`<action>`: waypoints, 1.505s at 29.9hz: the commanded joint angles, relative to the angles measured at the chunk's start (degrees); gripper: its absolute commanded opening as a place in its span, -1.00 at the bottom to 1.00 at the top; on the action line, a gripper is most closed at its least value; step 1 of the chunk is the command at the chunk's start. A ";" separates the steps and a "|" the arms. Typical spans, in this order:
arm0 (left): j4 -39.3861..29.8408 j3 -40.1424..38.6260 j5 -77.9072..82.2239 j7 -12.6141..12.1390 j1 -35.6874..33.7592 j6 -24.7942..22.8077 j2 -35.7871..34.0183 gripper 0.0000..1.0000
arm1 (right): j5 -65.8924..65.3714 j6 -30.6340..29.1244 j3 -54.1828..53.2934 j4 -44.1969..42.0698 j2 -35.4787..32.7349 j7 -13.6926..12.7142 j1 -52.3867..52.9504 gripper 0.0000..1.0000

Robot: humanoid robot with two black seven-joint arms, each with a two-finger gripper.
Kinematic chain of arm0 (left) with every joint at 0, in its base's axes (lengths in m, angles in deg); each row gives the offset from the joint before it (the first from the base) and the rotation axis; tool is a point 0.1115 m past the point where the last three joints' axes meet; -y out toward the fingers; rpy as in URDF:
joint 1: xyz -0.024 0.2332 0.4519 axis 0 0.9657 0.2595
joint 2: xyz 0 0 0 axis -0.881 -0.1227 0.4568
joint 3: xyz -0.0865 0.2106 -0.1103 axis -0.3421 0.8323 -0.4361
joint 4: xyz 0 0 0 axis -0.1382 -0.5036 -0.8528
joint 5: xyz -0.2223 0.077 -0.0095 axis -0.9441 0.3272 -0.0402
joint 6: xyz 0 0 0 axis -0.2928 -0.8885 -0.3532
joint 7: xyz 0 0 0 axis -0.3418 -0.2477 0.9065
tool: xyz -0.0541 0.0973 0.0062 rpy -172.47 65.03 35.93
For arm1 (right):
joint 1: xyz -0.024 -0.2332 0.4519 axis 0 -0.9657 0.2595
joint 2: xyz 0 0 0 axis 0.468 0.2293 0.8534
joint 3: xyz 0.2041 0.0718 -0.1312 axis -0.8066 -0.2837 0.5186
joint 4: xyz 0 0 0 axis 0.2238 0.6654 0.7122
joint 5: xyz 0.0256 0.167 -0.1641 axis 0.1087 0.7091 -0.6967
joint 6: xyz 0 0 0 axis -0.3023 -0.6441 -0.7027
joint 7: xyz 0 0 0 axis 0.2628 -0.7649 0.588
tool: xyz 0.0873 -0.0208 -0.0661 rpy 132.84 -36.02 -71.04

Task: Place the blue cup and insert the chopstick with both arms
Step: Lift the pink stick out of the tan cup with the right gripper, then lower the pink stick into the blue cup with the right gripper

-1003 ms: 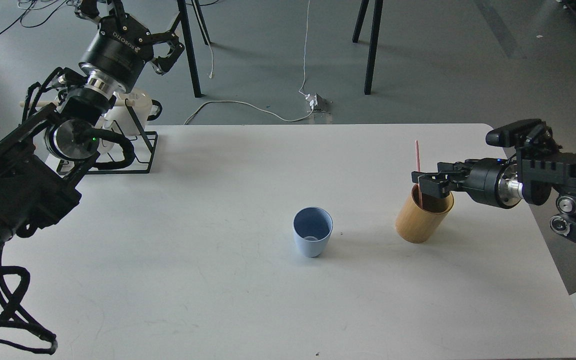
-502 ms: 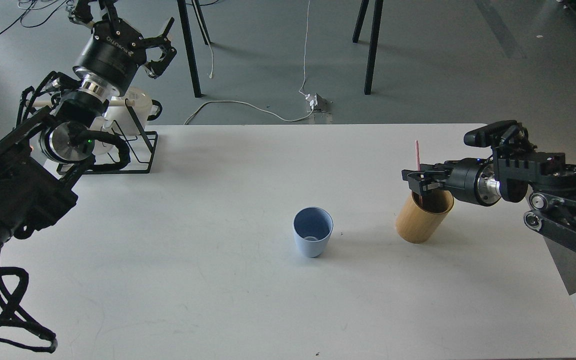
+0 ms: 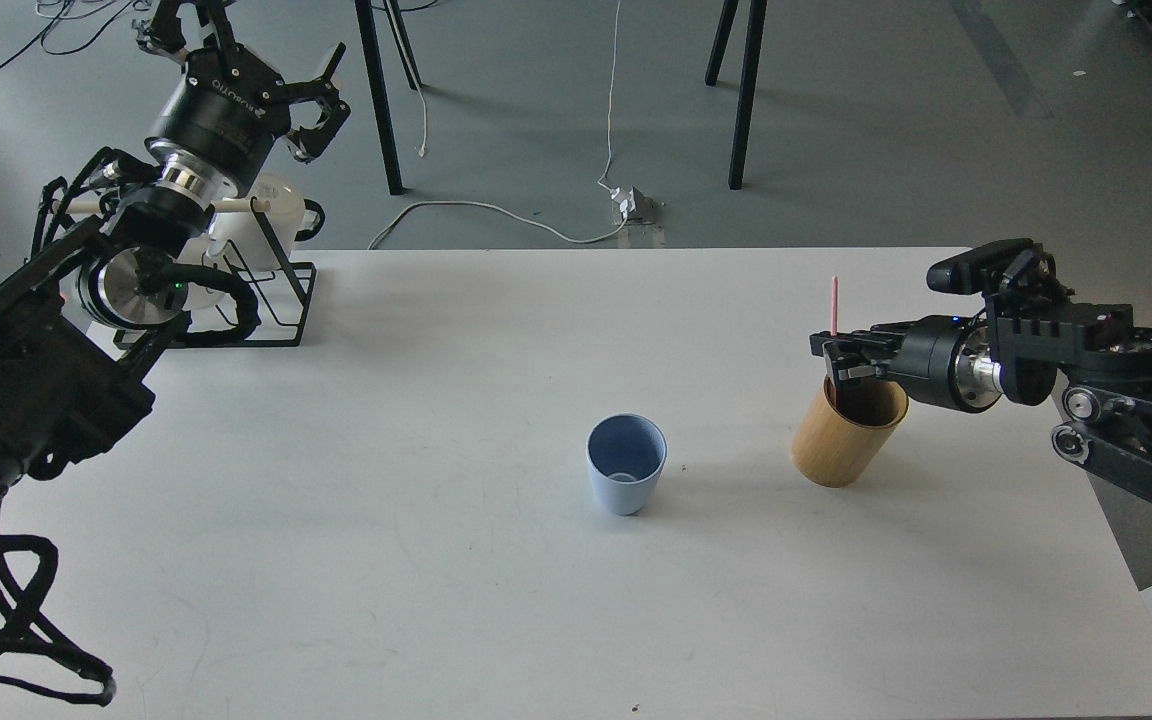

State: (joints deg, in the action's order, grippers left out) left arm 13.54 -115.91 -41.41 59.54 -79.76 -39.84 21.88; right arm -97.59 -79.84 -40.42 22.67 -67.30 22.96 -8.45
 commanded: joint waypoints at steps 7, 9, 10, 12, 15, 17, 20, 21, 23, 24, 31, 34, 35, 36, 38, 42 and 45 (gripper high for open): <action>-0.01 -0.08 0.00 0.00 -0.24 0.00 -0.09 0.99 | 0.70 -0.79 -0.49 8.47 -11.21 0.23 8.39 -0.99; -0.01 -0.08 0.00 0.00 -0.32 0.00 -0.18 0.99 | 0.97 -0.96 -0.75 9.96 -12.62 0.23 10.94 -0.99; -0.01 -0.08 0.00 0.00 -0.32 0.00 -0.18 0.99 | 1.05 -1.05 -0.84 10.41 -12.97 0.23 12.35 -0.99; -0.01 -0.17 0.00 0.00 -0.32 0.00 -0.26 0.99 | 1.14 -0.96 -1.37 10.50 -12.89 0.23 15.24 -0.99; -0.01 -0.17 0.09 0.00 -0.41 0.00 -0.35 0.99 | 1.41 -0.26 -4.26 10.50 -11.05 0.40 17.63 -0.99; -0.01 -0.17 0.00 0.00 -0.41 0.00 -0.35 0.99 | 1.49 -0.17 -6.11 10.50 -7.63 0.40 17.55 -0.99; -0.01 -0.17 0.09 0.00 -0.41 0.00 -0.35 0.99 | 3.77 -0.35 -5.94 10.32 -2.01 -0.12 16.32 -0.99; -0.01 -0.17 0.09 0.00 -0.41 0.00 -0.26 0.99 | 5.00 -0.35 -5.85 10.32 -0.34 -0.21 15.62 -0.99; -0.01 0.01 0.09 0.00 -0.41 0.00 -0.26 0.99 | 6.06 -0.44 -5.85 10.15 3.70 -0.65 13.95 -0.99; -0.01 0.10 0.09 0.00 -0.41 0.00 -0.26 0.99 | 5.89 -0.44 -5.85 10.06 5.64 -0.83 13.16 -0.99; -0.01 0.45 0.35 0.00 -0.50 0.00 -0.35 0.99 | 5.45 -0.44 -2.52 5.85 16.63 -1.00 9.72 -0.99; -0.01 0.45 0.35 0.00 -0.76 0.00 -0.35 0.99 | 5.36 -0.35 -1.20 3.82 19.27 -1.35 9.64 -0.99; -0.01 0.45 0.35 0.00 -0.76 0.00 -0.35 0.99 | 5.27 -0.35 -1.02 3.21 19.97 -1.35 9.46 -0.99; -0.01 0.45 0.35 0.00 -0.85 0.00 -0.44 0.99 | 4.93 -0.35 -0.84 2.42 20.76 -1.35 9.29 -0.99; -0.01 0.45 0.35 0.00 -0.85 0.00 -0.61 0.99 | 4.14 -0.35 -0.76 1.10 22.00 -1.35 8.67 -0.99; 0.08 0.45 0.35 0.00 -0.76 0.00 -0.88 0.99 | 2.73 -0.35 0.12 0.22 22.71 -1.35 8.05 -0.98; 0.08 0.45 0.35 0.00 -0.76 0.00 -0.97 0.99 | 2.72 -0.35 0.91 0.22 22.53 -1.35 7.35 -0.98</action>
State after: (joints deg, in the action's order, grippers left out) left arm 13.60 -115.46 -41.05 59.54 -80.58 -39.84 20.98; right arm -94.72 -80.18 -40.26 22.95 -44.70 21.60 -0.40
